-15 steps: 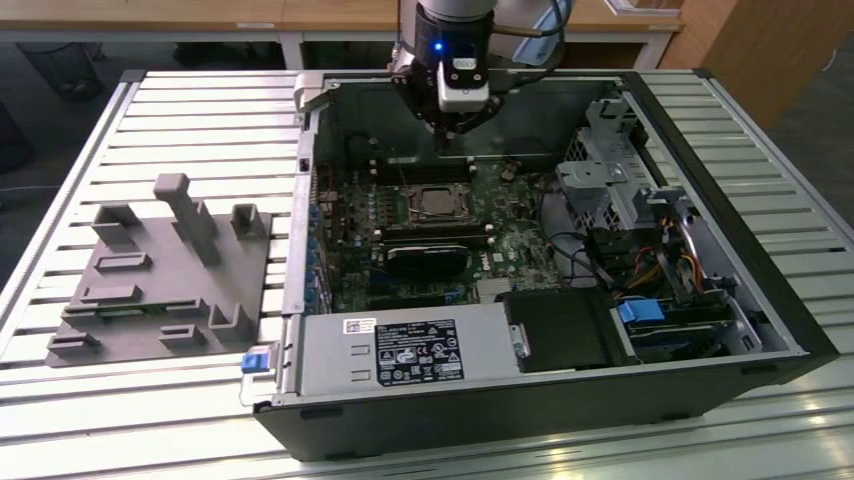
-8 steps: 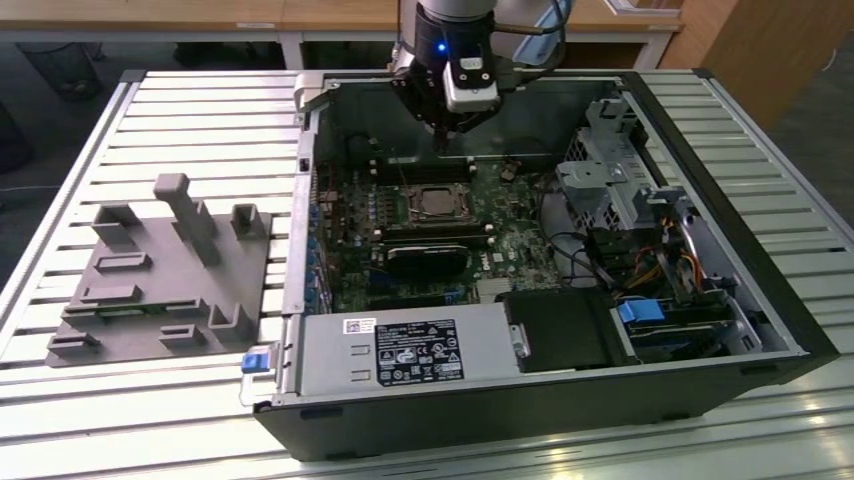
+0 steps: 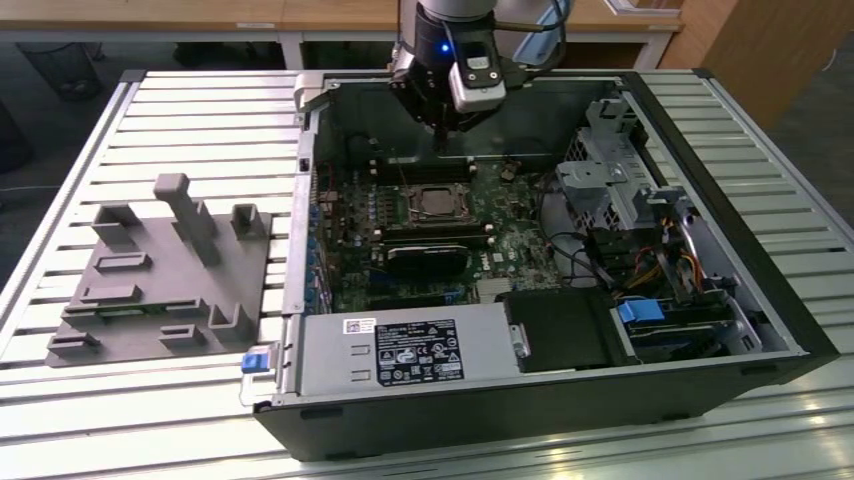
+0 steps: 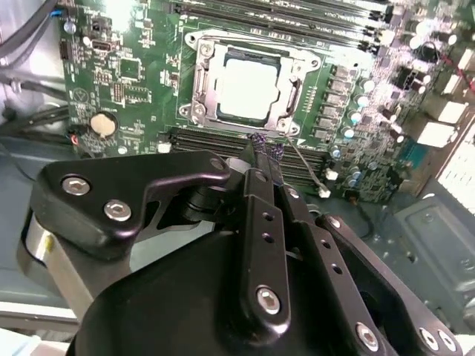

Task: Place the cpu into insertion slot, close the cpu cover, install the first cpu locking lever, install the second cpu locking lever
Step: 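Install the first cpu locking lever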

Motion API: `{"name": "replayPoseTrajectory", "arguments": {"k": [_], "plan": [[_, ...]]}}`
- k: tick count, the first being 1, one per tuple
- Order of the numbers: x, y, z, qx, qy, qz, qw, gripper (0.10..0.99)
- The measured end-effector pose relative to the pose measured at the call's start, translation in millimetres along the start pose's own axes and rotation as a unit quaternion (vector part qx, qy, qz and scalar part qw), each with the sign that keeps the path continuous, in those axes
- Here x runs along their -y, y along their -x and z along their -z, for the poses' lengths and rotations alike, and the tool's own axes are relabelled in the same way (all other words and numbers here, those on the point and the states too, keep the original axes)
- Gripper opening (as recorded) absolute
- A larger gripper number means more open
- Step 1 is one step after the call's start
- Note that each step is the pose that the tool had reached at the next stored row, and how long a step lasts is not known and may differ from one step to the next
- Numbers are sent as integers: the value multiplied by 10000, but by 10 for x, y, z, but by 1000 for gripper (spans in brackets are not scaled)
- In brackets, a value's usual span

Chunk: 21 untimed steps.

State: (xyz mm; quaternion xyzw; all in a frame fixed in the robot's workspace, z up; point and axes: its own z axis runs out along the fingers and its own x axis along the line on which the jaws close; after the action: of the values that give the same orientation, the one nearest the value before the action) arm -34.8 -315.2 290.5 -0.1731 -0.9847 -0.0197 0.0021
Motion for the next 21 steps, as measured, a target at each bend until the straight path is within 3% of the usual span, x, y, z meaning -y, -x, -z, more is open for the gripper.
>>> {"name": "replayPoseTrajectory", "arguments": {"k": [3,7,12,17,21], "plan": [[0,0,0,-9,-2,227,9997,106],[0,0,0,-22,-6,580,9983,106],[0,0,-2,-40,-11,1035,9946,106],[0,0,-8,-48,-14,1450,9894,106],[26,-68,-26,5,-3,1478,9890,106]]}}
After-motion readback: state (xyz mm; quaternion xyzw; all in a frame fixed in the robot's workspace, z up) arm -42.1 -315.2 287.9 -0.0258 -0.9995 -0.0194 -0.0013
